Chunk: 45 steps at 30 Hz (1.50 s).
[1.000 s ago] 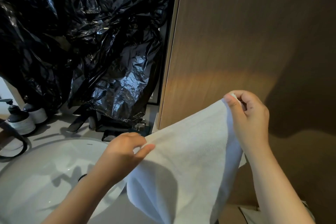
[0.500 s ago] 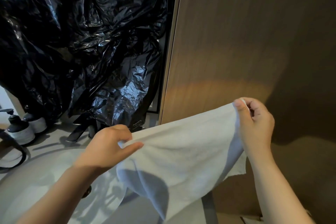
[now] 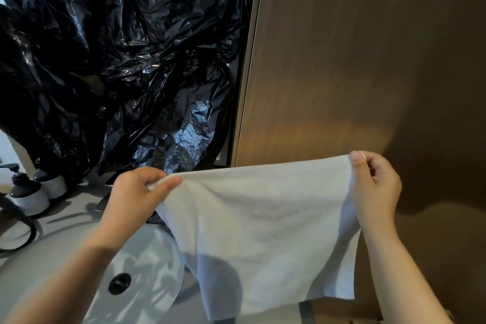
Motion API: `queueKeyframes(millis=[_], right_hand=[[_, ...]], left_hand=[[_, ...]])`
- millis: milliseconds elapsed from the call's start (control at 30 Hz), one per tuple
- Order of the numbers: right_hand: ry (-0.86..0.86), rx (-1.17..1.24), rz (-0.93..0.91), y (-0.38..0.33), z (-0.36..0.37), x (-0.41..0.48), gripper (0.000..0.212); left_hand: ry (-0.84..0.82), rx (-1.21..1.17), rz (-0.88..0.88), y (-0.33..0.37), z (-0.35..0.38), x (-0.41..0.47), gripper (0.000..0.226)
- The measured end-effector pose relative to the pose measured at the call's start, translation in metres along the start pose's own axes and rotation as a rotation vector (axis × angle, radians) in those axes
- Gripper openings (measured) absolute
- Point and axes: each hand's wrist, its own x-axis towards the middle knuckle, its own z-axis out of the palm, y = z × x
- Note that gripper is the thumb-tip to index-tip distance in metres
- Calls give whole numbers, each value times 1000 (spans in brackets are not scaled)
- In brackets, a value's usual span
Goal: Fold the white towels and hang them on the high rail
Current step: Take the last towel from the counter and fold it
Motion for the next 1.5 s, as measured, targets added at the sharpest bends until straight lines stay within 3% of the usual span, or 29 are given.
queueKeyframes(millis=[167, 300, 567, 733, 833, 933, 1000, 1167, 1367, 1500], right_hand=[[14, 3, 10, 4, -1, -1, 15], [52, -4, -7, 9, -5, -1, 14], [3, -19, 95, 33, 4, -16, 13], [20, -33, 100, 39, 0, -17, 12], [11, -43, 93, 39, -1, -17, 11], [9, -35, 104, 37, 0, -19, 12], [37, -25, 116, 38, -2, -21, 11], [29, -37, 121, 43, 0, -28, 12], [28, -91, 135, 54, 3, -33, 15], [-32, -193, 188, 67, 1, -31, 20]], left_hand=[[137, -139, -182, 7, -2, 8, 20], [222, -232, -75, 8, -3, 9, 26], [84, 72, 69, -11, 1, 1, 42], [-54, 22, 28, -13, 0, -1, 23], [-103, 85, 48, -12, -1, -1, 24], [-79, 176, 111, -10, -4, 0, 18], [-3, 87, 114, -7, -4, -2, 9], [167, -228, -131, -4, 8, -2, 14], [157, 34, 74, -3, 10, -4, 9], [127, 29, 52, 3, 12, -4, 12]])
